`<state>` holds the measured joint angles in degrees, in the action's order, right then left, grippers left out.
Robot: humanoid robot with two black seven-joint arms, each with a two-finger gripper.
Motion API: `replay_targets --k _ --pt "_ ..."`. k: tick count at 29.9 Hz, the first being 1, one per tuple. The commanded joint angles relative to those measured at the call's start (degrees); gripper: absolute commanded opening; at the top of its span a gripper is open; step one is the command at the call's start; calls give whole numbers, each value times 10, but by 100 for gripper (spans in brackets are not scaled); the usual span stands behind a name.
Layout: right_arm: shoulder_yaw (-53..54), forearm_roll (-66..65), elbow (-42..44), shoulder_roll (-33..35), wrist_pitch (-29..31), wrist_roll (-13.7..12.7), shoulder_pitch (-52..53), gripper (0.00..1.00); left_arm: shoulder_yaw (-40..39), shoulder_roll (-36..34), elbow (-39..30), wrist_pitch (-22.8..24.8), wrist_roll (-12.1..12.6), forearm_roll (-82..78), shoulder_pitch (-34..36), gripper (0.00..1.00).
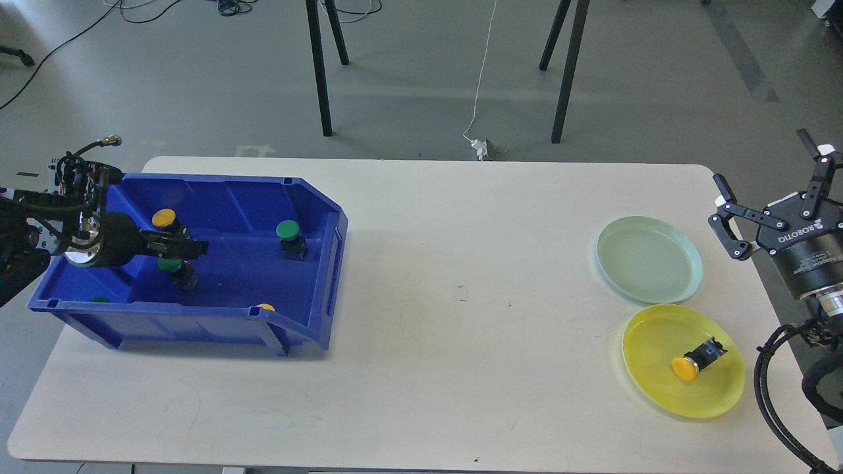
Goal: Pass button and place on color plate
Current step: 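Grasp a green-capped button in the bin with the left gripper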
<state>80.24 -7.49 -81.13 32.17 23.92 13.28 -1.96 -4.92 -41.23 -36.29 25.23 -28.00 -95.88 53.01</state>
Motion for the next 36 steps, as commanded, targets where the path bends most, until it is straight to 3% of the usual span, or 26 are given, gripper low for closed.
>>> replay_targets --k 1,11,30,36 --pt "0 0 0 0 3 0 -2 96 7 2 2 0 0 -1 0 87" --pt "4 0 -1 0 8 0 -6 96 36 21 42 -18 0 2 1 87" --pt "5 0 -1 0 13 1 -14 96 37 30 47 -19 0 0 -13 86" --pt "4 0 -1 0 13 1 -15 96 38 30 51 -19 0 -1 -19 69"
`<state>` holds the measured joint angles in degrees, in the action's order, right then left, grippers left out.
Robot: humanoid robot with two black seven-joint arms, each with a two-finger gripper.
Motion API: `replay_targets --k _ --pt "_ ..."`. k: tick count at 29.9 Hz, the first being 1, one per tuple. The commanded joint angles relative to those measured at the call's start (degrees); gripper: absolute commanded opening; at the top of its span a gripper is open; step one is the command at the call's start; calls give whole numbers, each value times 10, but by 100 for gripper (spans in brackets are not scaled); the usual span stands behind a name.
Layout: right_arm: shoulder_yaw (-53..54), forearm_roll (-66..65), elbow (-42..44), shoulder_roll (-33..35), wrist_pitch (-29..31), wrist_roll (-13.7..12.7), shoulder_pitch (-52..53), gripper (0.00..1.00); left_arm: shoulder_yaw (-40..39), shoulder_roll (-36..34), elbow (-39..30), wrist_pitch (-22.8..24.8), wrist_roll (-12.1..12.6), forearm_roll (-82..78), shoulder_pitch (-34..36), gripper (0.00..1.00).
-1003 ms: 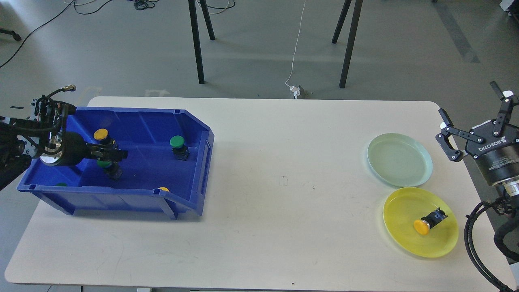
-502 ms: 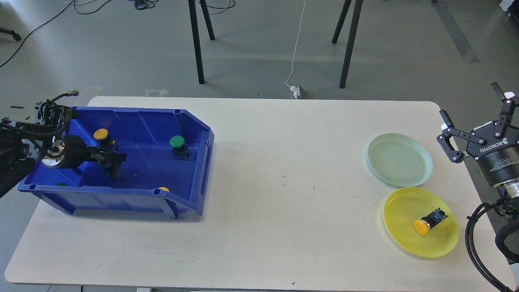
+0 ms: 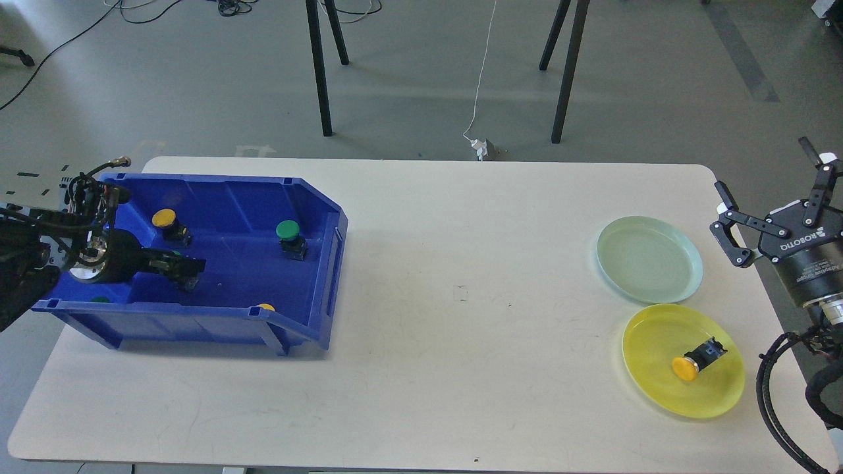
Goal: Pass button and place on color plate
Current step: 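Grasp a green-capped button in the bin with the left gripper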
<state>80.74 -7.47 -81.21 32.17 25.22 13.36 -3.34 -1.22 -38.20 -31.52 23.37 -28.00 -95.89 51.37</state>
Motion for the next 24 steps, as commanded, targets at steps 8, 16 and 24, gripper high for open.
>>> replay_targets --k 8,16,24 --pt "0 0 0 0 0 0 -8 96 0 -2 8 -3 0 0 -7 32" --pt "2 0 0 1 -1 0 -13 96 0 -1 5 -21 0 1 -7 1" --pt "5 0 0 1 -3 0 -13 96 -32 -93 -134 -3 0 52 33 1"
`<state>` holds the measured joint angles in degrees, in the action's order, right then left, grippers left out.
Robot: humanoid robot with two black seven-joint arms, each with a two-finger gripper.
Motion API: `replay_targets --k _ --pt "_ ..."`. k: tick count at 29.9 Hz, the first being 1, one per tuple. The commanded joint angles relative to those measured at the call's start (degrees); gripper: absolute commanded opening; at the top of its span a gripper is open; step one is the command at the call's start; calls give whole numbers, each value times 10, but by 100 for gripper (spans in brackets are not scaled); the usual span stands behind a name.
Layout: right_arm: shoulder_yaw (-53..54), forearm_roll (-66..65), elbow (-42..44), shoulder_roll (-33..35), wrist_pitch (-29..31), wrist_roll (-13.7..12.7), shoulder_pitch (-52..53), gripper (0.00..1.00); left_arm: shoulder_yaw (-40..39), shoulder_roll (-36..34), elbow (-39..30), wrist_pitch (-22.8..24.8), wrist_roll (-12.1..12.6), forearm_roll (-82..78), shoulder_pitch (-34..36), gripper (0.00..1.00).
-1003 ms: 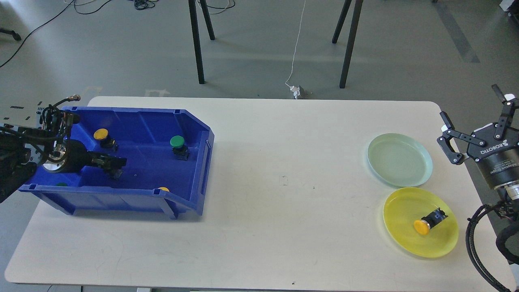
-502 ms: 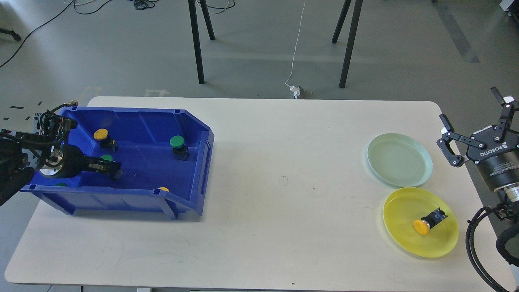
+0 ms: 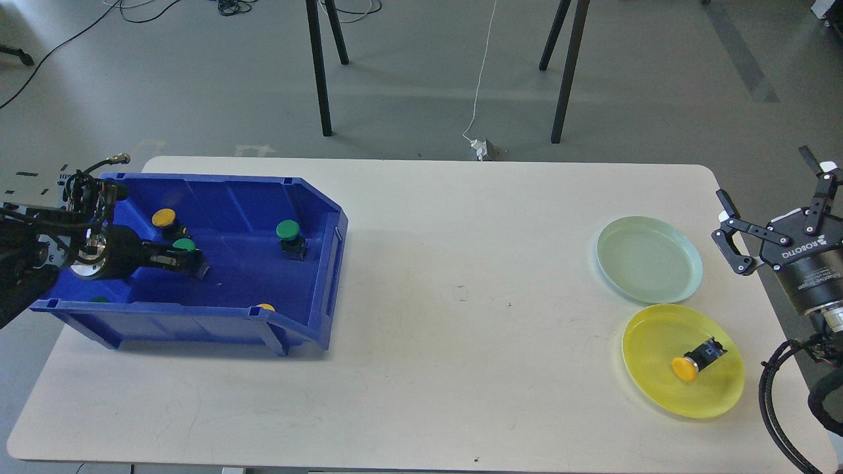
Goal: Pass button and place on color plate
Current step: 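Grasp a green-capped button in the bin with the left gripper, then lift the button out of the bin toward the right gripper, then reach the right gripper to the held button and grasp it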
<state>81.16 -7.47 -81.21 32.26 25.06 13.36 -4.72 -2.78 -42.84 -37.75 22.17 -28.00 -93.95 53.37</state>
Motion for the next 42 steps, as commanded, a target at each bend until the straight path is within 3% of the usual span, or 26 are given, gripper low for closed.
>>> replay_targets --k 1,10,17,26,30,42 --pt "0 0 0 0 -1 0 1 96 -27 -67 -109 14 0 56 13 1" --pt "-9 -3 2 0 -3 0 2 98 -107 -179 -345 19 0 240 9 2" --pt "0 -9 2 11 -3 0 3 98 -157 -150 -455 19 0 389 9 2" --pt "-10 -198 -53 36 -6 3 2 98 -158 -37 -462 -34 0 440 -27 2" --pt "-55 -215 -90 50 -6 6 16 98 -156 -4 -453 -47 0 439 -48 2" --pt "-310 -224 -86 47 -27 17 265 98 -158 42 -435 -57 0 442 -65 3"
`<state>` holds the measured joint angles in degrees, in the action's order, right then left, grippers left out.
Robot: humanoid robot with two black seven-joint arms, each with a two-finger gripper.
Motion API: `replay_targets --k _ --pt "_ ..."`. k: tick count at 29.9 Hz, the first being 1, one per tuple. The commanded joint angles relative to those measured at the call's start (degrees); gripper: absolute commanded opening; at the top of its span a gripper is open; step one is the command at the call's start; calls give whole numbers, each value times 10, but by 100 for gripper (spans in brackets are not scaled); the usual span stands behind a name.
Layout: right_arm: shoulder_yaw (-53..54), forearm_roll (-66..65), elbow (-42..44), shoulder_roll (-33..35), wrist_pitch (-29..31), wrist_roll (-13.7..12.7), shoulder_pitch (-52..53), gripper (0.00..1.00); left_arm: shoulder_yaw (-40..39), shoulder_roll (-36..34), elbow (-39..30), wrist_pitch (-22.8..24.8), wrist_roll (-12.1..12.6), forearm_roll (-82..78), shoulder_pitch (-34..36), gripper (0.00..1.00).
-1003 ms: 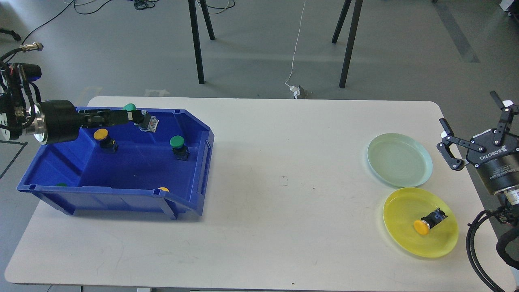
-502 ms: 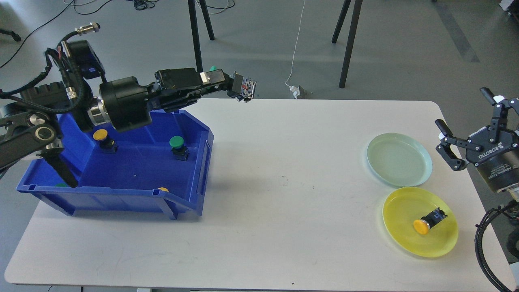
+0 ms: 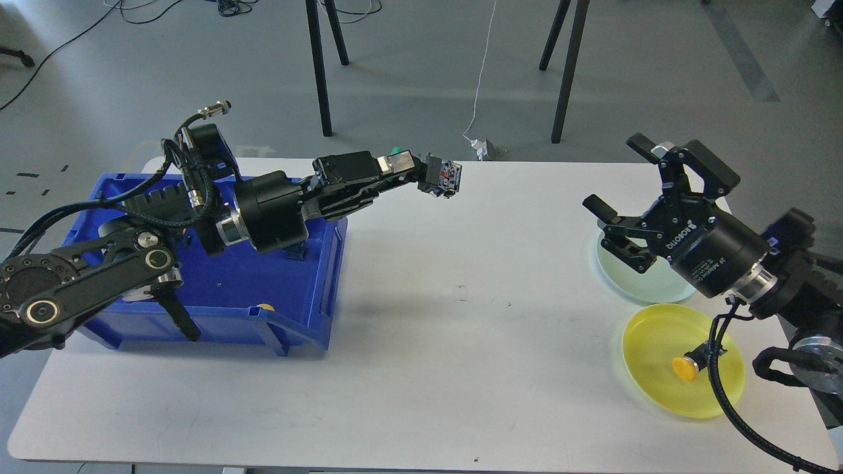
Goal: Pass button and place on color plate
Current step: 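Reach the right gripper to the held button and grasp it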
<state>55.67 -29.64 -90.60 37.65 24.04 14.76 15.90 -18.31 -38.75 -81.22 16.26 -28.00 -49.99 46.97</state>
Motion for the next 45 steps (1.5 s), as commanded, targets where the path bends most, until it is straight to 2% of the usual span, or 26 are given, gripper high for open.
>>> replay_targets --k 1,5,9,18,21,29,36,42,45 --pt "-73 -3 11 -7 -28 3 75 98 -3 1 0 3 0 3 -1 3" --pt "-125 -20 38 -34 -44 10 126 98 -3 0 0 2 0 21 -2 3" --pt "-132 -63 52 -59 -47 26 131 98 -3 0 1 4 0 27 -2 3" --pt "-142 -68 60 -109 -48 33 135 97 -3 0 6 9 0 45 -2 4" --pt "-142 -68 74 -130 -48 42 136 96 -3 0 12 11 0 50 -2 4" --pt "-144 -74 126 -194 -48 43 163 95 -3 0 13 18 0 52 -2 4" --pt "-166 -77 159 -223 -48 44 184 95 -3 0 14 18 0 53 -2 4" --pt "-176 -77 169 -227 -48 50 188 90 -4 0 18 22 0 53 -2 4" --pt "-176 -77 169 -228 -49 52 188 83 -4 0 18 22 0 53 -2 4"
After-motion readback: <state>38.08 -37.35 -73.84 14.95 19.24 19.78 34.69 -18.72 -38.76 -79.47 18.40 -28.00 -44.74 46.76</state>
